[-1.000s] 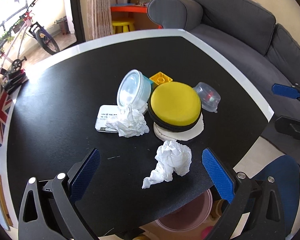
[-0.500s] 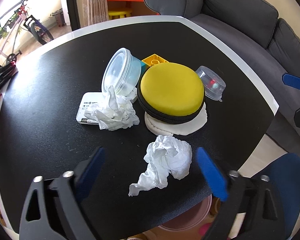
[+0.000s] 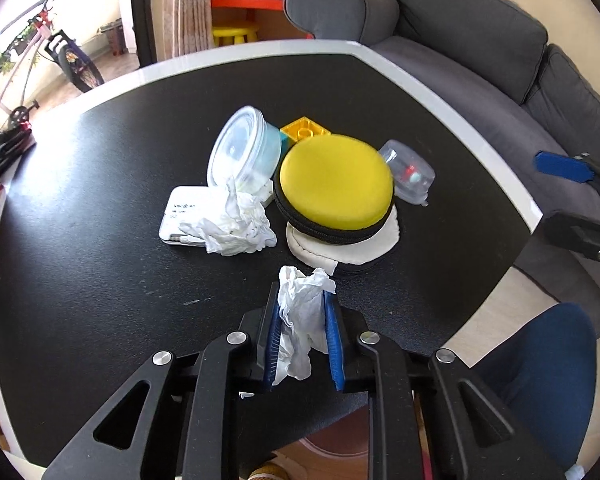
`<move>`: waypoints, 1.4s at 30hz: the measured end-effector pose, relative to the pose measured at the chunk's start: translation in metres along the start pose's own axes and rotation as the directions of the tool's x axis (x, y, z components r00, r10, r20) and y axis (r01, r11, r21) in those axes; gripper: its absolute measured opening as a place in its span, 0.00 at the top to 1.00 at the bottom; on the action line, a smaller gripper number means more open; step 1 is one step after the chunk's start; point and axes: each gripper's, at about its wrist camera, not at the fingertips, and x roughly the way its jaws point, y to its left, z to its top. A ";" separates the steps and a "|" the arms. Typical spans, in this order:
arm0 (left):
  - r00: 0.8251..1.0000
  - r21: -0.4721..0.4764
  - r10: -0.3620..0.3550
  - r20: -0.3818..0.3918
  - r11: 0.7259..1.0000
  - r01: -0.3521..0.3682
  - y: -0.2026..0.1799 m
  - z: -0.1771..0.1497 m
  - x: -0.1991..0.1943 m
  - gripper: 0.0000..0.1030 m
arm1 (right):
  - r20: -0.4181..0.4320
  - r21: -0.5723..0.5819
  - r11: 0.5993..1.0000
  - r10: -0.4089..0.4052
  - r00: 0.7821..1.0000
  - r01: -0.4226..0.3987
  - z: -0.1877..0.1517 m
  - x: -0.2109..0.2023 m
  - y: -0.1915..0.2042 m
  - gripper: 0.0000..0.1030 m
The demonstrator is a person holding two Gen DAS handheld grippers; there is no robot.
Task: Collect trash
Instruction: 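Reach the left tool to the crumpled tissue and close on it, then grasp the clear ball capsule with the right tool while the left tool holds the tissue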
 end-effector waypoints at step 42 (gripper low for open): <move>0.996 -0.070 -0.016 0.082 0.997 0.022 0.028 -0.002 -0.040 0.80 | -0.075 -0.355 0.929 -0.145 0.987 0.109 0.034 0.095 0.010 0.45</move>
